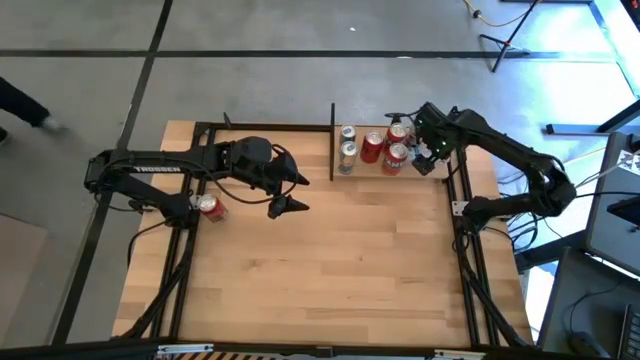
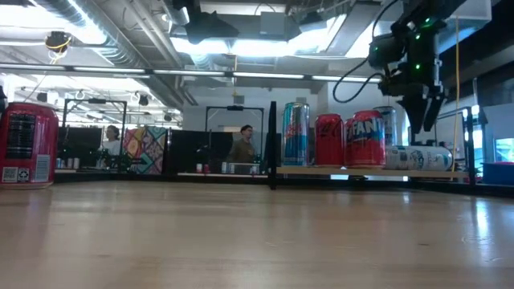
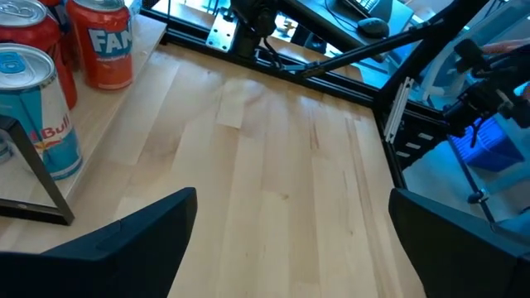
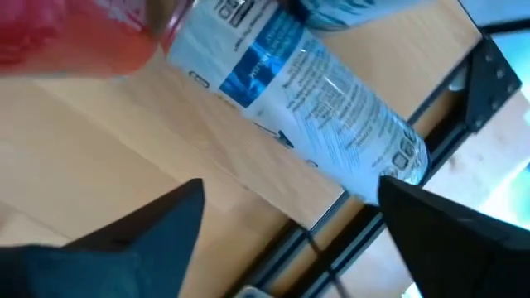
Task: Place canned beverage on shelf
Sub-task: Adjust the bottom white-blue soda can on the shelf
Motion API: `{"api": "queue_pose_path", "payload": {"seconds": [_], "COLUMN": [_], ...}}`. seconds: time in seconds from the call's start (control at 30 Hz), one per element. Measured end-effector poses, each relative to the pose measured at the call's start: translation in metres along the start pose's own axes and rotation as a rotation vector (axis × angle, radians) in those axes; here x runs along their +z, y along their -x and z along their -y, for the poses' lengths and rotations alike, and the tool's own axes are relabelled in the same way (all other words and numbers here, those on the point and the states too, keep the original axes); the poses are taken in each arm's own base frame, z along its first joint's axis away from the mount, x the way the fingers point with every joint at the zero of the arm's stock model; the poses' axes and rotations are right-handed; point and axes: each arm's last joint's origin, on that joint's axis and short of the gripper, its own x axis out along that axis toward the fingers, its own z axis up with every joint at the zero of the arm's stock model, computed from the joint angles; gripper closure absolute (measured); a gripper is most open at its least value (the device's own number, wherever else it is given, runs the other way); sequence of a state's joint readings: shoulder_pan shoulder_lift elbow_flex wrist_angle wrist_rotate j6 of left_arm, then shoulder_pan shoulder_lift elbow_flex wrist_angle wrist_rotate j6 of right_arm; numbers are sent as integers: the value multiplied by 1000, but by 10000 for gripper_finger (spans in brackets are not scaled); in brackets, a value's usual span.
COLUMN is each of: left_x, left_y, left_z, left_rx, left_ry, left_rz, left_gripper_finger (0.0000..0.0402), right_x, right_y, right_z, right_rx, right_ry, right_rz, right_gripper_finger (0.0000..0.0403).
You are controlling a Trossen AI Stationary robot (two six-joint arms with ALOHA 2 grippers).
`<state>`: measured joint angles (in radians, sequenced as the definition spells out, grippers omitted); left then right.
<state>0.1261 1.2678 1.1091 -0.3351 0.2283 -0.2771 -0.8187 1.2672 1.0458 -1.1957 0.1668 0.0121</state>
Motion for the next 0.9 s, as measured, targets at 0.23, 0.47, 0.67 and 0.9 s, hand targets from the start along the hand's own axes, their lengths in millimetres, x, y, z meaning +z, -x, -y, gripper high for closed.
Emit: {"api": "queue_pose_path", "payload": {"seconds": [0.23,0.47,0.67,0.9], "left_x": [0,0,0,0], "left_y": [0,0,0,0], "left_z": [0,0,0,0], "left_rx": [-2,-2,-2,-2], "left_ry": [-48,-52,-51,-51], "left_rz": [-1,-1,-1,-1], "left_gripper_finger": [6,6,6,6], "right_x": [15,30,38,41], "right_y": [-16,-36,-51,-58], "right_z": [-1,-3,-6,-8], "right_rx": [-57,-99,-98,-61], "right_ry": [173,262,299,362], "right_rz": [-16,-48,-93,-116], "right_gripper_finger": [10,35,40,40]}}
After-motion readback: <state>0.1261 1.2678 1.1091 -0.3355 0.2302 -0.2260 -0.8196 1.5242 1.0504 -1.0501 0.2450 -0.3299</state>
